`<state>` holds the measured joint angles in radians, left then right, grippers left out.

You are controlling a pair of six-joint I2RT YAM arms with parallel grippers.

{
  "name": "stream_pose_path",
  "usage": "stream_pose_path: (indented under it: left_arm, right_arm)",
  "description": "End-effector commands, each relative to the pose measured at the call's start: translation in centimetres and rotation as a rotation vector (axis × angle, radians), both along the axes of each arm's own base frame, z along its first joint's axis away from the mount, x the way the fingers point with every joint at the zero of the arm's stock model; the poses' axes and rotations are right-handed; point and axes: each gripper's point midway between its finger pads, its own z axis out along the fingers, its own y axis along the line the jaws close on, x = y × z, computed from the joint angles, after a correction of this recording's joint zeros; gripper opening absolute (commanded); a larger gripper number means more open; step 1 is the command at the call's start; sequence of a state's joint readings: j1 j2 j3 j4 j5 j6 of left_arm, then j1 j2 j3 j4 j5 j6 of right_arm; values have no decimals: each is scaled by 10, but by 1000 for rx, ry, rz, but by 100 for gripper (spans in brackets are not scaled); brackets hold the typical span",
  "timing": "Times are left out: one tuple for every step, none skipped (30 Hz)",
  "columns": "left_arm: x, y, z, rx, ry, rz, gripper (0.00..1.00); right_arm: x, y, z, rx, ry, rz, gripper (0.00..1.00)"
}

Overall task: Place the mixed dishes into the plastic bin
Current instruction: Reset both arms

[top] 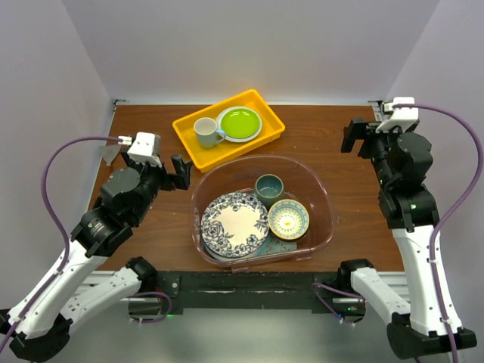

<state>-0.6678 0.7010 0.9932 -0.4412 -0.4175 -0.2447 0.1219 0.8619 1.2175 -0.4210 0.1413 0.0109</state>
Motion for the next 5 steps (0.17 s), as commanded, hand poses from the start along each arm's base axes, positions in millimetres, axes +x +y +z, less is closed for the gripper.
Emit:
stream_pose_path:
  left_arm:
    - [-5,3,19,-50,-42,-6,100]
    - [-6,2,19,-50,-43,-12,100]
    - [-7,3,20,-50,-46,-12,100]
    - [-7,3,19,-48,-45,-11,100]
    - [-7,3,19,-46,-47,-14,100]
  right_arm:
    - [-3,-8,9,19,-45,-46,99]
    - [-3,-7,9,22,-46,-38,99]
    - [-3,-6,8,23,-45,-35,99]
    - [-2,-6,9,21,-49,-32,99]
    - [-1,-3,11,19,-53,-18,99]
